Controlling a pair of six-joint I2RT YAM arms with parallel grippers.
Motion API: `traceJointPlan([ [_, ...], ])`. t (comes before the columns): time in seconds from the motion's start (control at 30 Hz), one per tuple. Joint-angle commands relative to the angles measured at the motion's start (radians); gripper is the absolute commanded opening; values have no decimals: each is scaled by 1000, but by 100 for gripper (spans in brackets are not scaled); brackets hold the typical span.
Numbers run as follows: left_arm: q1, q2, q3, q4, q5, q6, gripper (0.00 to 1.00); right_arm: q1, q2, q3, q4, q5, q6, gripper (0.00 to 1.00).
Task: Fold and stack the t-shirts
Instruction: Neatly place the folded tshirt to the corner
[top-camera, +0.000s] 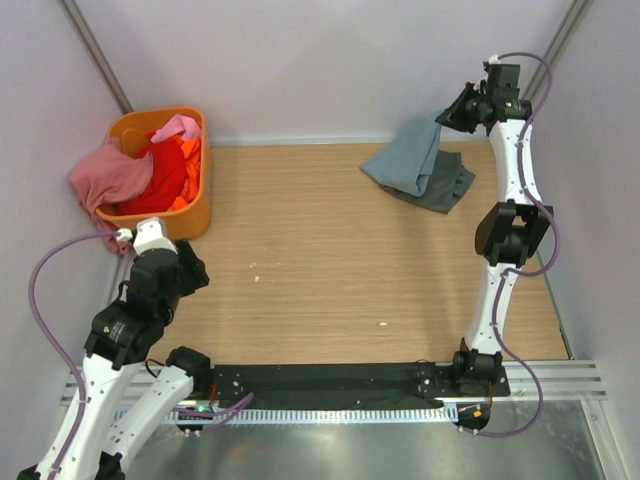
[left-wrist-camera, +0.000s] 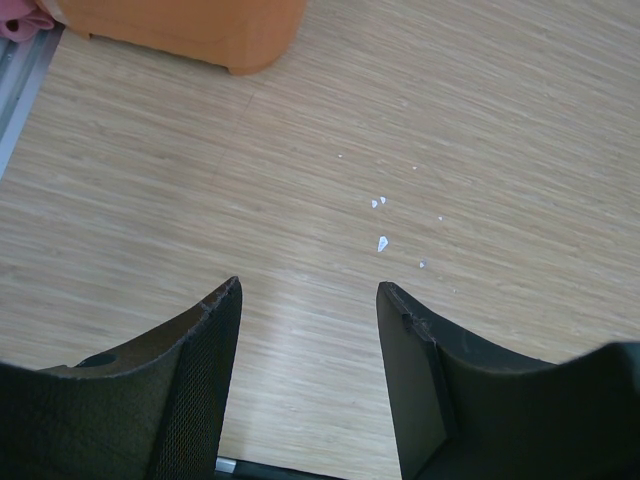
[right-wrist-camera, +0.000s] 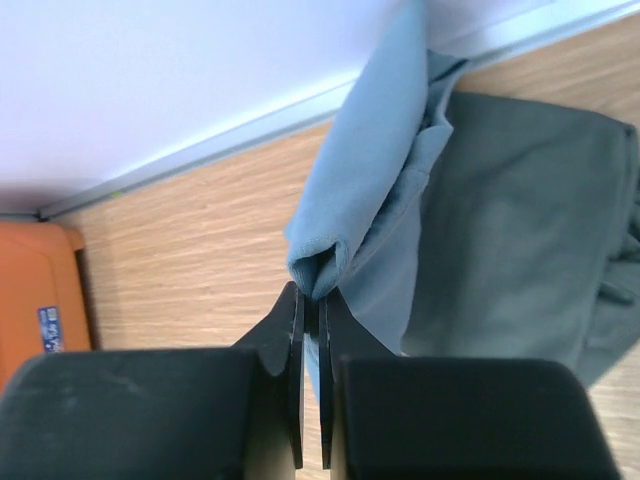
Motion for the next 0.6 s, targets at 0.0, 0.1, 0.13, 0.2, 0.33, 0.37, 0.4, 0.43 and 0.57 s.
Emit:
traceJointPlan([
  [0.0, 7, -6, -5, 39, -16, -4, 58, -20, 14, 107, 35, -52, 37, 1],
  [0.1, 7, -3, -3, 37, -16, -5, 58, -46, 34, 138, 43, -79, 73, 1],
  [0.13, 7, 0, -3, 39, -17, -5, 58, -60, 37, 136, 44, -87, 76, 1],
  [0.2, 7, 1, -3, 37, -17, -5, 58, -71, 28, 112, 41, -90, 70, 1],
  [0.33, 7, 10, 0, 36, -17, -4, 58, -102, -18, -2, 50, -112, 37, 1],
  [0.37, 7, 10, 0, 36, -19, -5, 58, -121, -28, -58, 58, -121, 34, 1],
  [0.4, 7, 12, -2, 34, -19, -5, 58, -140, -39, -88, 81, -130, 31, 1],
  [0.43, 7, 14, 0, 34, -19, -5, 58, -155, -54, -117, 90, -136, 28, 1],
  [0.57, 7, 12, 0, 34, -23, -8, 58, -273, -24, -236, 106, -199, 24, 1],
])
